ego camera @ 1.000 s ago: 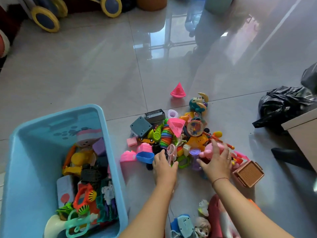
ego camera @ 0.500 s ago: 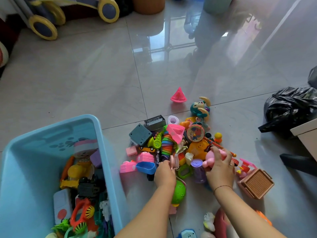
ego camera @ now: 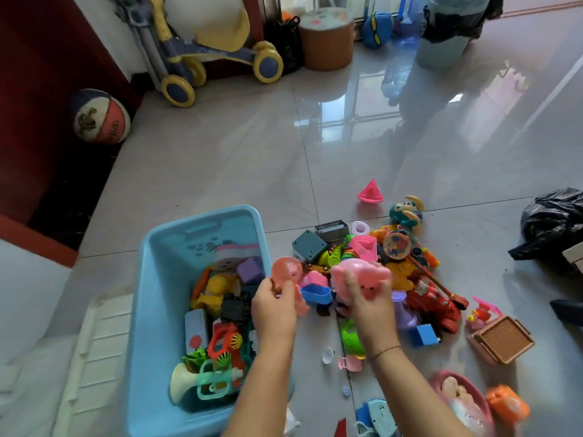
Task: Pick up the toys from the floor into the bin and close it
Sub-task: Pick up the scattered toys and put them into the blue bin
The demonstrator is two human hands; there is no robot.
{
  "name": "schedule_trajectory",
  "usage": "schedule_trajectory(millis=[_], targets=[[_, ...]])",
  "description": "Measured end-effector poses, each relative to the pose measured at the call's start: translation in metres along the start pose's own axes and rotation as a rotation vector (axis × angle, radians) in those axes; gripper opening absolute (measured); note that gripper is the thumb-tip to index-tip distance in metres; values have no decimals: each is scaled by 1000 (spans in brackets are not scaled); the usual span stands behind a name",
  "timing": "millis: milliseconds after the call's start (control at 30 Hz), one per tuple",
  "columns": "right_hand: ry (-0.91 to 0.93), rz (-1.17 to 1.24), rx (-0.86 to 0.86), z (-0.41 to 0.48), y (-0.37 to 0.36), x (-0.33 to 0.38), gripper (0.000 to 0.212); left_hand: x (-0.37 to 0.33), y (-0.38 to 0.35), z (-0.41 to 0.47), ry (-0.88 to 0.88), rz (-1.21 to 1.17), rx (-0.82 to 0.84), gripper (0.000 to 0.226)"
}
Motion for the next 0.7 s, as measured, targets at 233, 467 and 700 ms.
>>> schedule_trajectory(millis=[233,467,700], targets=[[89,-207,621,-67,-135,33,72,18,143,23,238,-128,-309,20],[175,-259,793,-77,-144,29,84,4,144,18,122,-186,-194,62],[163,-292,233,-31,-40,5,53,3,90,3,23,-36,-161,55]])
Point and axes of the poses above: each hand's wrist, its own z-axis towards the middle knuckle, its own y-axis out of the back of the hand, x = y × z, the point moved 5 cm from there along z, towards the middle knuckle, and after that the axes turned 2 degrees about x, right-handed, at the moved point
